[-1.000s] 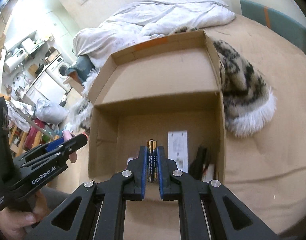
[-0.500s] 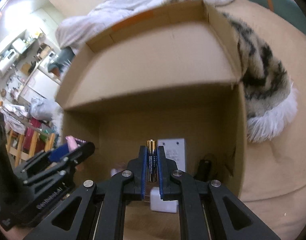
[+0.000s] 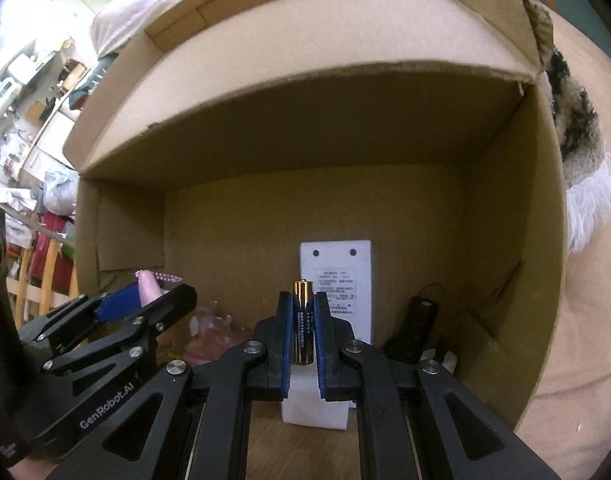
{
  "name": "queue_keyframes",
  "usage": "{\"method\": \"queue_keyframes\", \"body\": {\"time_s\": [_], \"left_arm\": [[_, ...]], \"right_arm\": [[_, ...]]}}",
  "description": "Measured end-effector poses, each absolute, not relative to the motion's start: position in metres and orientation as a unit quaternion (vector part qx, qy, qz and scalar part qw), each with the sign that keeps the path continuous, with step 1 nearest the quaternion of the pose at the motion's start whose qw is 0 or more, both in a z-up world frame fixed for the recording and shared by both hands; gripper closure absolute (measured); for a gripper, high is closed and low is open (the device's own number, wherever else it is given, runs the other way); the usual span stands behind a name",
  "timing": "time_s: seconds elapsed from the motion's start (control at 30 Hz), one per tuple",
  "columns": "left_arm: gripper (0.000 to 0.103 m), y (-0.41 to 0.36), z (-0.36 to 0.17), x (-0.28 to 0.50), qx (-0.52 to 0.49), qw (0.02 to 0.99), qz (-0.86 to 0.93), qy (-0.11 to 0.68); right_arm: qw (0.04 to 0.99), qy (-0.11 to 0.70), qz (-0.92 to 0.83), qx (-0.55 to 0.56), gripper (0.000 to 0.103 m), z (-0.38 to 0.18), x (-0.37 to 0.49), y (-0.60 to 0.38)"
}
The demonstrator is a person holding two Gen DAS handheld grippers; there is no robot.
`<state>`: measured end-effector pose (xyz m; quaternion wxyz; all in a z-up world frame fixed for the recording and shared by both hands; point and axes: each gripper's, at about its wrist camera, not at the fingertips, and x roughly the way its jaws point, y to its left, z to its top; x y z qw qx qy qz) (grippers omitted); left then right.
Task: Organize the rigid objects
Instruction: 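Lower the pink pouch into the box and open the left tool while the right tool releases the battery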
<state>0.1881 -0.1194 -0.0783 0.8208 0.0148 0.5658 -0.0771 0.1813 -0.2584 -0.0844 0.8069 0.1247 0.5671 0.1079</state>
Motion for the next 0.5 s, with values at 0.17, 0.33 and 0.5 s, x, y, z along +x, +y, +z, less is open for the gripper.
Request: {"method": "queue_keyframes", "body": {"time_s": [0.17, 0.33, 0.5], "left_arm": [[0.070, -0.1226, -0.0862, 0.1869, 0.016, 0.815, -0.072, 0.575], [0.070, -0.1269, -0.0866, 0.1852, 0.019, 0.817, -0.070, 0.571], [0.069, -0.1212, -0.0847, 0.1820, 0.021, 0.820, -0.068, 0.569]], "right_arm": [[0.802, 0.576, 0.093, 0.131, 0.092, -0.0906, 0.1849, -0.2619], [0.802, 0.576, 0.094, 0.128, 0.092, -0.0923, 0.1855, -0.2631], [0.803, 0.572, 0.097, 0.137, 0.092, -0.0929, 0.1854, -0.2627]]}}
